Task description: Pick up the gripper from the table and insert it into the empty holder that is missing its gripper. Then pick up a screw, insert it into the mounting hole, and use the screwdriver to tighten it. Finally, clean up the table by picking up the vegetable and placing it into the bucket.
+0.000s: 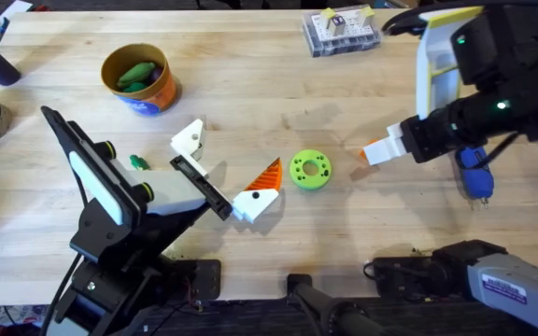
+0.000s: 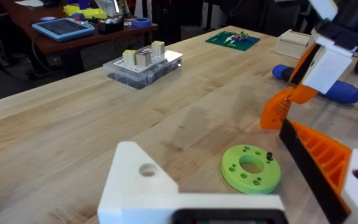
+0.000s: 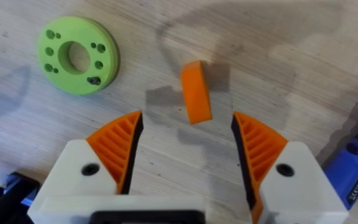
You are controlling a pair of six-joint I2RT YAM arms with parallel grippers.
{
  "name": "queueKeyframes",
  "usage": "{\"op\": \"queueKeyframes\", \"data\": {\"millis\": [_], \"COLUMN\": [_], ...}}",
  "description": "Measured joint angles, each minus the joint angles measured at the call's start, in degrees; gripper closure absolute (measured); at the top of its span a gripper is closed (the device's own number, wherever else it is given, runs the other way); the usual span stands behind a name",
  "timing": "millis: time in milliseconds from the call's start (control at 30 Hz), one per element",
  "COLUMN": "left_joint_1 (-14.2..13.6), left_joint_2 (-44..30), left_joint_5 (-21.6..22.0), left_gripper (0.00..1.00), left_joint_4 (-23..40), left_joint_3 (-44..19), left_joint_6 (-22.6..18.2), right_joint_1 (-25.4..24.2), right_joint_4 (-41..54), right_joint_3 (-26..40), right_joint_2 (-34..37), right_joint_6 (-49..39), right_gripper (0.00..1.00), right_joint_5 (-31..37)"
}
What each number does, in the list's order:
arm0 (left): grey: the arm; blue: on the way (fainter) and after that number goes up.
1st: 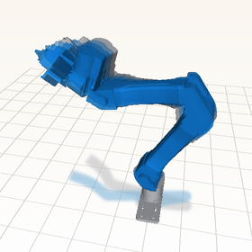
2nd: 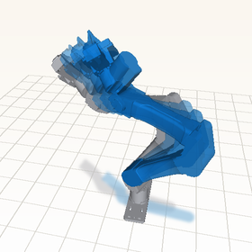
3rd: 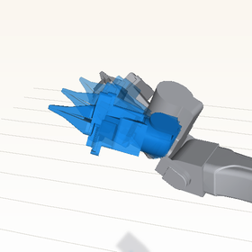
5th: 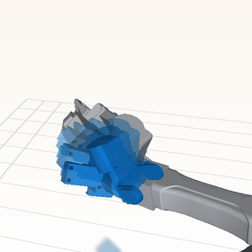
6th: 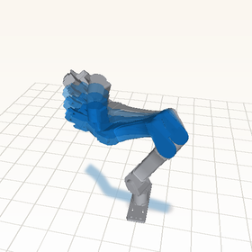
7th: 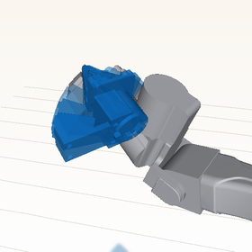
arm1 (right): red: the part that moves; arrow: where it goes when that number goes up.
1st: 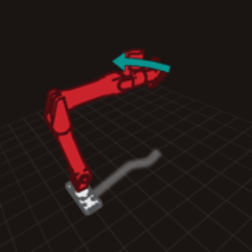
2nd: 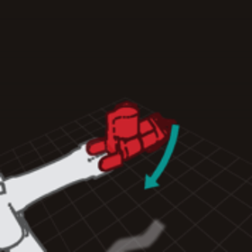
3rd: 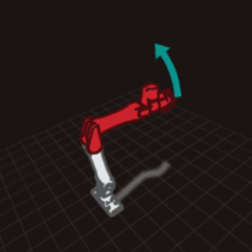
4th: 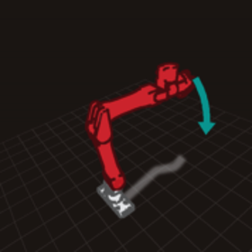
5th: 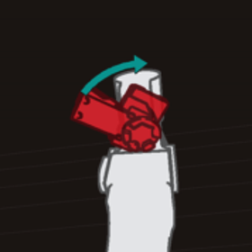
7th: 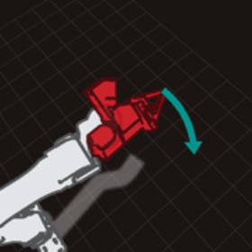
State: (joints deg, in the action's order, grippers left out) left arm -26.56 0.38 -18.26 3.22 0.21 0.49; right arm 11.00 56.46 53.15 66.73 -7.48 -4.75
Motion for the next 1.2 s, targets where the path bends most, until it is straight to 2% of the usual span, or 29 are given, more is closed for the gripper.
{"op": "queueKeyframes", "data": {"millis": [333,500,900,933,1000,1100,1200], "left_joint_1": [0.1,0.1,0.1,0.1,0.1,0.1,0.1], "left_joint_2": [-0.4,-0.4,-0.4,-0.4,-0.4,-0.4,-0.4], "left_joint_5": [0.1,0.1,0.1,0.1,0.1,0.1,0.1], "left_gripper": [0.011,0.011,0.011,0.011,0.011,0.011,0.011], "left_joint_4": [0.0,0.0,0.0,0.0,0.0,0.0,0.0], "left_joint_3": [-0.5,-0.5,-0.5,-0.5,-0.5,-0.5,-0.5], "left_joint_6": [0.0,0.0,0.0,0.0,0.0,0.0,0.0], "right_joint_1": [0.1,0.1,0.1,0.1,0.1,0.1,0.1], "right_joint_4": [0.1,-0.1,-2.1,-2.5,-3.2,-3.8,-4.0], "right_joint_3": [0.7,1.0,1.1,1.1,1.1,1.1,1.1], "right_joint_2": [2.7,3.5,15.1,15.7,16.4,16.5,16.5], "right_joint_6": [-0.3,-3.1,-12.5,-12.9,-13.9,-14.2,-14.9], "right_gripper": [0.144,0.144,0.144,0.192,0.367,0.78,0.946], "right_joint_5": [0.8,0.9,1.1,1.1,1.3,1.5,1.5]}}
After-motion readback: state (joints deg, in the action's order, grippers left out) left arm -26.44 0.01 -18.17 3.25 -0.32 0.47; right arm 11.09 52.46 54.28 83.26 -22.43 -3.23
